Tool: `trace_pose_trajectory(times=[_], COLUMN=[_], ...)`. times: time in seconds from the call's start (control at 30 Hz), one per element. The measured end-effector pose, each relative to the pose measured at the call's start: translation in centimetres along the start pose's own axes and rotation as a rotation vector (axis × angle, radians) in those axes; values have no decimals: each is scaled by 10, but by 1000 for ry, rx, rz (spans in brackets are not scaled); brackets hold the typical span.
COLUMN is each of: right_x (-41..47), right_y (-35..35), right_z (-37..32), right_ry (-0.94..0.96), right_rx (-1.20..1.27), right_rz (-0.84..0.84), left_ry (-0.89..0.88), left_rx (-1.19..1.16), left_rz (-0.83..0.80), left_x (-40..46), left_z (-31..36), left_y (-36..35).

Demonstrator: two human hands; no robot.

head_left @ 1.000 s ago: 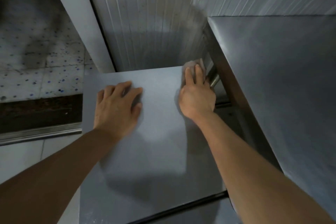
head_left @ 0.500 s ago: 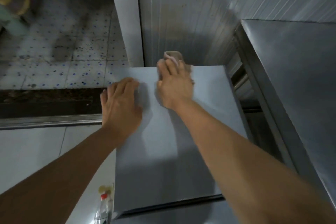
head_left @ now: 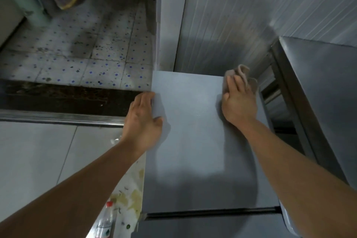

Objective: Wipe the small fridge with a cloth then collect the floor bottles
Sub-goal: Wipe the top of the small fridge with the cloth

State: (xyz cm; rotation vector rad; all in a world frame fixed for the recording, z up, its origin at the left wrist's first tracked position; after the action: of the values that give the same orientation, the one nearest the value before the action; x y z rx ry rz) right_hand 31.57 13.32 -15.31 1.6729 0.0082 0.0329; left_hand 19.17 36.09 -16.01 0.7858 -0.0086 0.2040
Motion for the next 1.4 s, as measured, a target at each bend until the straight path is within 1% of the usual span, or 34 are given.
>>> trace_pose_trajectory(times=[0.07,0.13,0.23,0.3,0.37,0.43,0.5,0.57,0.7,0.77,0.83,0.87,0.93,1.0,1.07,1.1,1.17,1.27,1.33,1.4], right_x=[-13,-23,-16,-3,-2,-23,-63,-107,-182,-192,-167,-144,-88,-50,-57,-75,-131,-202,-199,-159], right_y=[0,-5,-17,-23,-25,-21,-13,-10,-15,-17,-12,-7,2,1,-4,-5,-4,-6,-5,-4], right_z=[-45,-98,-163,-182,-186,-182,-175,-165,-137,-123,-107,-98,-73,-51,-46,-46,-45,-21,0,22], right_ry=[164,312,400,435,517,656,773,807,862,904,862,803,619,444,341,327,392,483,471,322], right_rx=[55,119,170,160,111,93,178,244,152,122,84,86,71,16,31,43,101,133,75,-23], right_rz=[28,-10,-72,-108,-123,-99,-96,-140,-228,-258,-199,-148,-64,-81,-84,-68,-73,-176,-173,-131], left_ry=[5,-9,-29,-27,-25,-29,-25,-7,-16,-9,3,10,5,-58,-120,-134,-140,-160,-161,-150], left_rx=[-79,-124,-82,-36,2,37,60,63,44,28,14,16,38,71,118,150,225,339,373,376], left_rz=[13,29,41,30,11,-10,4,43,80,75,59,42,-3,-39,-58,-57,-62,-109,-126,-124], left_x=[-5,-10,-18,-24,-32,-39,-45,-47,-46,-46,-48,-50,-56,-59,-60,-60,-61,-62,-63,-64], left_z=[-4,-8,-16,-20,-22,-20,-18,-16,-3,1,3,3,6,14,23,27,31,34,35,35], left_y=[3,8,20,27,32,36,43,54,69,68,60,54,40,25,12,7,-1,-10,-13,-14])
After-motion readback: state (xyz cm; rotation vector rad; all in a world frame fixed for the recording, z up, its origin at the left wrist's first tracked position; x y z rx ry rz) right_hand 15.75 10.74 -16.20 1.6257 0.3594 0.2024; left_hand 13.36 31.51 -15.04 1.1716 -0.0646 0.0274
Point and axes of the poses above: each hand's wrist, its own x-axis towards the middle knuckle, its own y-axis out of the back of the hand, z = x × y, the point moved 7 cm from there along x, towards the middle knuckle, and after that the axes turned 12 degrees about -y, right-handed, at the moved point
